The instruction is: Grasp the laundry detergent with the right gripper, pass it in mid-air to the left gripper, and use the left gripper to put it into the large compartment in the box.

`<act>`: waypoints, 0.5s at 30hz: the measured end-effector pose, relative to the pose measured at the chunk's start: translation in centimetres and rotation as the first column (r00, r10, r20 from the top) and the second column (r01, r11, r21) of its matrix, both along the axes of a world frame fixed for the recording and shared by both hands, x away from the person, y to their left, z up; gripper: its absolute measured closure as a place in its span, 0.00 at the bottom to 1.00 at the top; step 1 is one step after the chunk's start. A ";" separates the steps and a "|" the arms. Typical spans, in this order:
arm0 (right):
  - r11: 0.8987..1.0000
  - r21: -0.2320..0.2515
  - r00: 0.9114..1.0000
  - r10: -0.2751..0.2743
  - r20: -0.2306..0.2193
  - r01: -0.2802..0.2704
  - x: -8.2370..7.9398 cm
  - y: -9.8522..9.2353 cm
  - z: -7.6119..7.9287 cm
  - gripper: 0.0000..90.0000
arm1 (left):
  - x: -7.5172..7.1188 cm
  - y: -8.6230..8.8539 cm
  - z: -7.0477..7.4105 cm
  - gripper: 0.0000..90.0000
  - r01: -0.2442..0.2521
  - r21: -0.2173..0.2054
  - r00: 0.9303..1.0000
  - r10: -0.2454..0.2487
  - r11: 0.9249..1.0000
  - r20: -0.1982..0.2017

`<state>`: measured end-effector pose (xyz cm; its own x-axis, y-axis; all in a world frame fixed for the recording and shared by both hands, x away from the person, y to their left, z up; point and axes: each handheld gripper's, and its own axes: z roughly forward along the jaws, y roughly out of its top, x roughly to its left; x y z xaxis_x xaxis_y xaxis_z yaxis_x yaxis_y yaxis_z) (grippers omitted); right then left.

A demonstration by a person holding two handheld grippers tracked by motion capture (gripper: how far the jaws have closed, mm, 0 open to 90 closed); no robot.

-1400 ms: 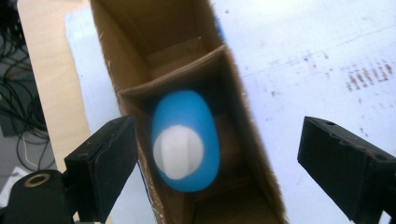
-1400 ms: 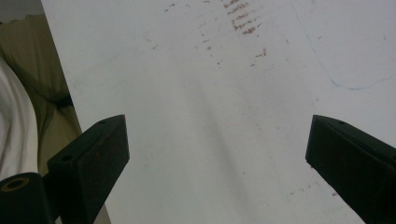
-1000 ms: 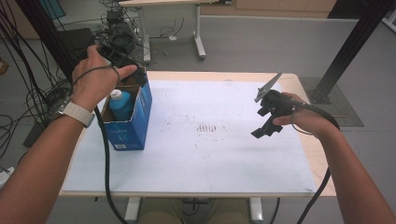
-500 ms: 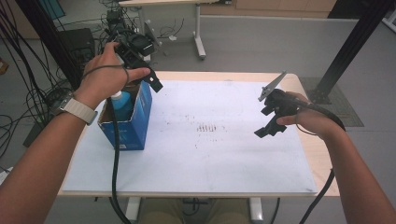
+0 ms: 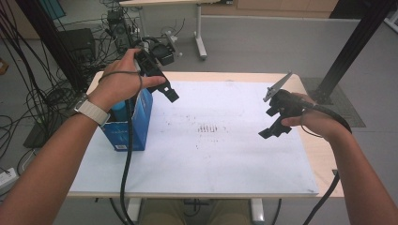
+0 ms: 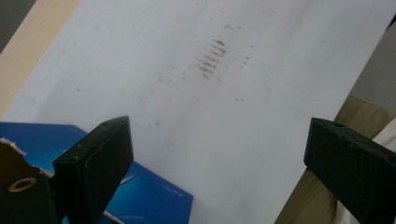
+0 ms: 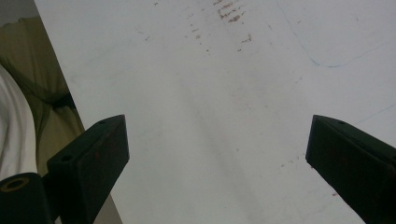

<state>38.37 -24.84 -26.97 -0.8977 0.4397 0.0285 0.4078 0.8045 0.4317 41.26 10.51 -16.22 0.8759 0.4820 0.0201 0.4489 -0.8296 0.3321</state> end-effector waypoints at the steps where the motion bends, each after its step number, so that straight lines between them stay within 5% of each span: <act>1: 1.000 0.001 1.000 -0.001 0.000 0.001 0.0 0.0 0.0 0.06 | -0.1 -0.3 -0.1 0.09 0.010 0.005 1.000 -0.010 1.000 -0.002; 15: 1.000 0.002 1.000 -0.005 0.013 0.005 -0.3 -0.2 0.4 0.07 | -0.7 -2.1 -1.0 0.09 0.105 0.018 0.994 -0.104 0.994 -0.016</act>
<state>38.11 -25.00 -26.53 -0.8958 0.4441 0.0174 0.4059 0.8016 0.4389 40.61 8.39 -17.20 0.9217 0.3876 0.0144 0.3644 -0.8781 0.3103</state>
